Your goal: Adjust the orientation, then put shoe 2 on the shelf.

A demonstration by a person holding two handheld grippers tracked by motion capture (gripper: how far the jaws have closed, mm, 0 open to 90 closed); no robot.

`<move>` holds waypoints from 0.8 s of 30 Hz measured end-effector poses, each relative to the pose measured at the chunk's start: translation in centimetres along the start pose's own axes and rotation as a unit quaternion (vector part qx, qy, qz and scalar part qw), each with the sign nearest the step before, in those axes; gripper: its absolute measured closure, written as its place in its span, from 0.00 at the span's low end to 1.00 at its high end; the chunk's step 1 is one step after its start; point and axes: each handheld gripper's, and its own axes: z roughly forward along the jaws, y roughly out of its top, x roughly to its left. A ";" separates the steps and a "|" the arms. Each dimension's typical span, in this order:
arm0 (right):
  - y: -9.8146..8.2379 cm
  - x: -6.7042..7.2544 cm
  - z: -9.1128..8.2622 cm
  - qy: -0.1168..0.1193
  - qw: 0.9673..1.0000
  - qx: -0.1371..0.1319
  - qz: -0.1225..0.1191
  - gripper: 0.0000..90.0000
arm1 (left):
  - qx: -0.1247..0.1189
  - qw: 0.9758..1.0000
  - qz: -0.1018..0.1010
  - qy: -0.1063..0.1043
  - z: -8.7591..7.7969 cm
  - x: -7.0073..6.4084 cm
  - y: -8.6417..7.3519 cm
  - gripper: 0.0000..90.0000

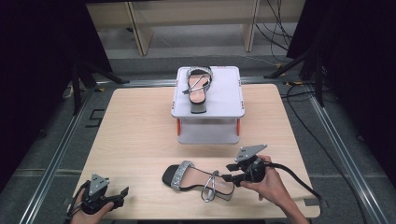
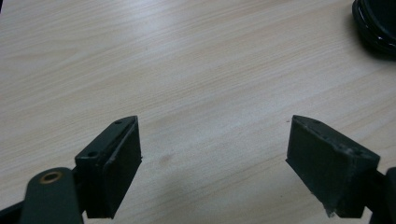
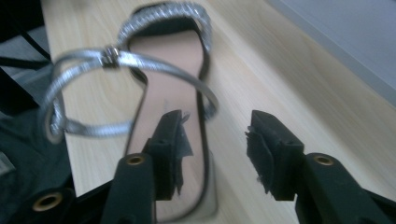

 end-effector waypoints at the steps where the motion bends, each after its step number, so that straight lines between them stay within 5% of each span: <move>1: 0.2 0.0 0.3 0.009 1.000 -0.007 0.005 0.64 | 0.000 1.000 0.000 0.000 0.0 0.0 0.0 0.19; 5: 1.0 -0.4 1.5 0.002 1.000 0.003 -0.010 0.66 | 0.003 1.000 0.002 0.002 0.0 0.1 0.0 0.19; 11: 2.0 -0.7 3.5 0.029 0.999 0.031 0.010 0.74 | -0.001 1.000 -0.002 0.000 0.0 0.0 0.0 0.19; 13: 2.3 -0.9 3.9 0.037 0.999 0.036 -0.003 0.75 | 0.003 1.000 0.004 0.003 0.0 0.0 0.0 0.19; 17: 2.8 -0.8 4.1 0.038 0.998 0.044 -0.012 0.79 | 0.001 1.000 0.004 0.002 0.0 0.0 0.0 0.19; 24: 3.0 -1.0 4.0 0.052 0.997 0.056 0.009 0.90 | 0.001 1.000 0.003 0.002 0.0 0.0 0.0 0.19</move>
